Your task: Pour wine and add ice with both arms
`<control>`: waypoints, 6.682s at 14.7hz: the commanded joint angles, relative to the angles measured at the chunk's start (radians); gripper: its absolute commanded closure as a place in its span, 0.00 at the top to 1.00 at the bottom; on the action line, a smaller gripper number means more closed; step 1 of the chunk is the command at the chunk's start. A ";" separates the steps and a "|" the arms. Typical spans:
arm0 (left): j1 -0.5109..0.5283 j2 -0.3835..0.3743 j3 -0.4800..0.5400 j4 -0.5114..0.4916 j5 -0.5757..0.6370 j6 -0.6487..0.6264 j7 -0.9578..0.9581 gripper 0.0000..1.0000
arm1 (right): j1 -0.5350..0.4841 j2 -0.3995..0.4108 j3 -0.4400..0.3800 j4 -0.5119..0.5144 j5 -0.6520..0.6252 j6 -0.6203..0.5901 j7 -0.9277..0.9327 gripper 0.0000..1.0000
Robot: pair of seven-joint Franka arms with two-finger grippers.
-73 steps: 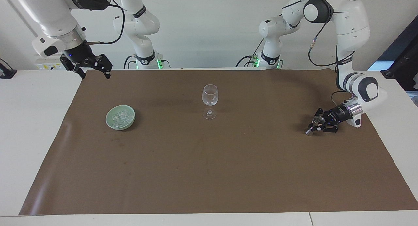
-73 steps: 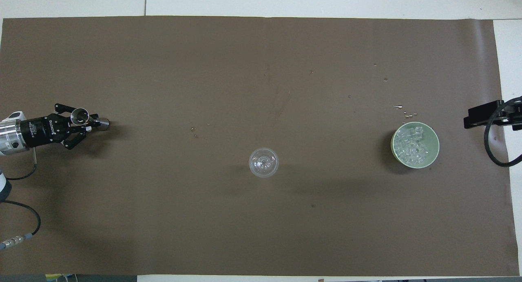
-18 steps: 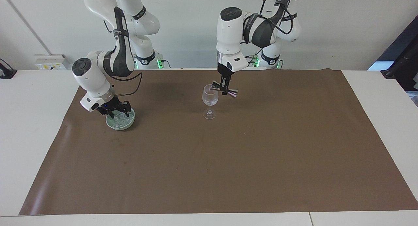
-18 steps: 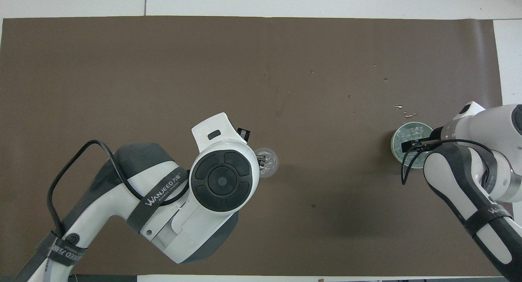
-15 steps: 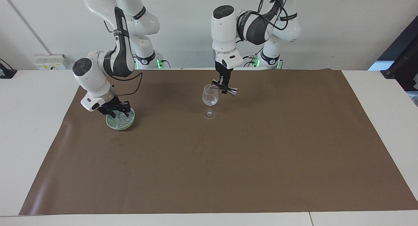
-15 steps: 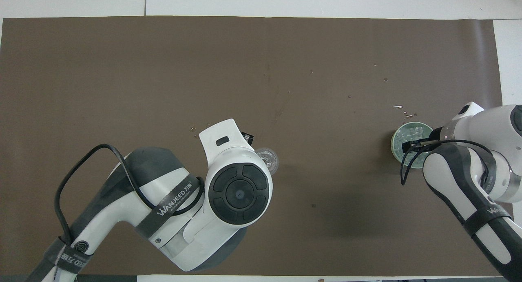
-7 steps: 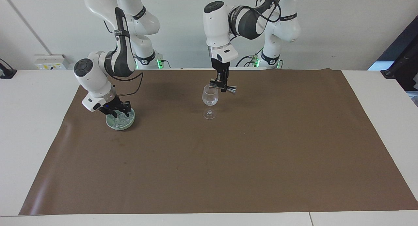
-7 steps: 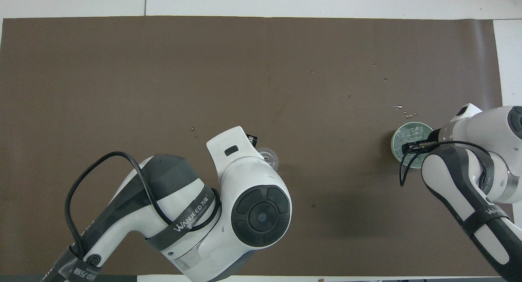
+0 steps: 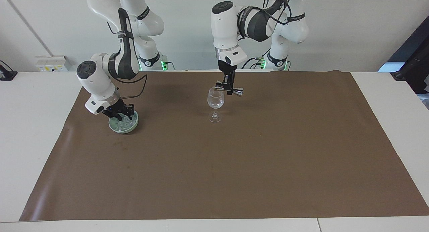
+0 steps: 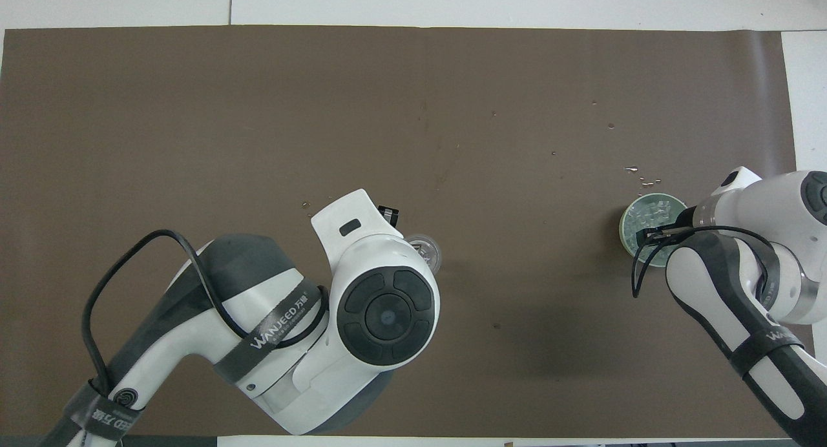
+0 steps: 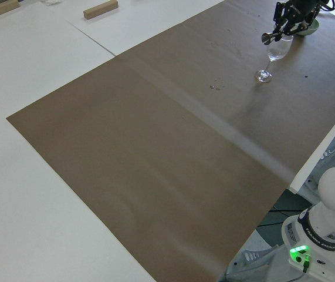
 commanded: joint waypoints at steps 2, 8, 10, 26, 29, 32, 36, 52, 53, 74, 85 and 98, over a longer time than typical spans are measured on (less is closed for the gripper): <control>0.080 -0.029 -0.001 0.012 -0.139 0.006 0.090 0.00 | -0.017 -0.015 0.004 -0.027 0.012 0.026 -0.067 0.44; 0.328 -0.035 0.002 -0.009 -0.541 -0.013 0.524 0.00 | -0.017 -0.015 0.004 -0.027 0.012 0.025 -0.066 0.30; 0.426 -0.037 0.002 -0.025 -0.647 -0.010 0.607 0.00 | -0.015 -0.015 0.004 -0.027 0.012 0.025 -0.066 0.24; 1.124 0.340 0.000 -0.031 -1.488 -0.353 1.357 0.00 | 0.035 -0.046 0.019 0.194 0.000 -0.285 -0.051 0.00; 1.195 0.437 0.000 -0.033 -1.563 -0.402 1.383 0.00 | 0.113 -0.047 0.021 0.352 0.000 -0.467 0.061 0.00; 1.209 0.471 0.000 -0.028 -1.585 -0.404 1.403 0.00 | 0.239 -0.036 0.024 0.507 0.002 -0.584 0.228 0.00; 1.206 0.472 0.002 -0.063 -1.590 -0.392 1.412 0.00 | 0.472 0.011 0.024 0.672 0.015 -0.612 0.531 0.00; 1.207 0.457 0.006 -0.100 -1.532 -0.366 1.478 1.00 | 0.742 0.069 0.035 0.535 -0.009 -0.354 0.890 0.11; 1.209 0.452 0.006 -0.080 -1.490 -0.355 1.480 1.00 | 0.742 0.069 0.033 0.536 -0.009 -0.356 0.890 0.24; 0.953 0.186 0.045 0.349 -0.470 -0.336 1.865 1.00 | 0.158 -0.070 0.022 0.633 -0.046 -0.658 0.405 1.00; 0.985 0.052 -0.197 0.365 -0.229 -0.396 2.144 1.00 | 0.023 -0.075 0.025 0.654 -0.072 -0.748 0.213 1.00; 0.959 -0.071 -0.210 0.251 -0.209 -0.476 2.215 1.00 | -0.008 -0.095 0.033 0.697 -0.090 -0.794 0.172 1.00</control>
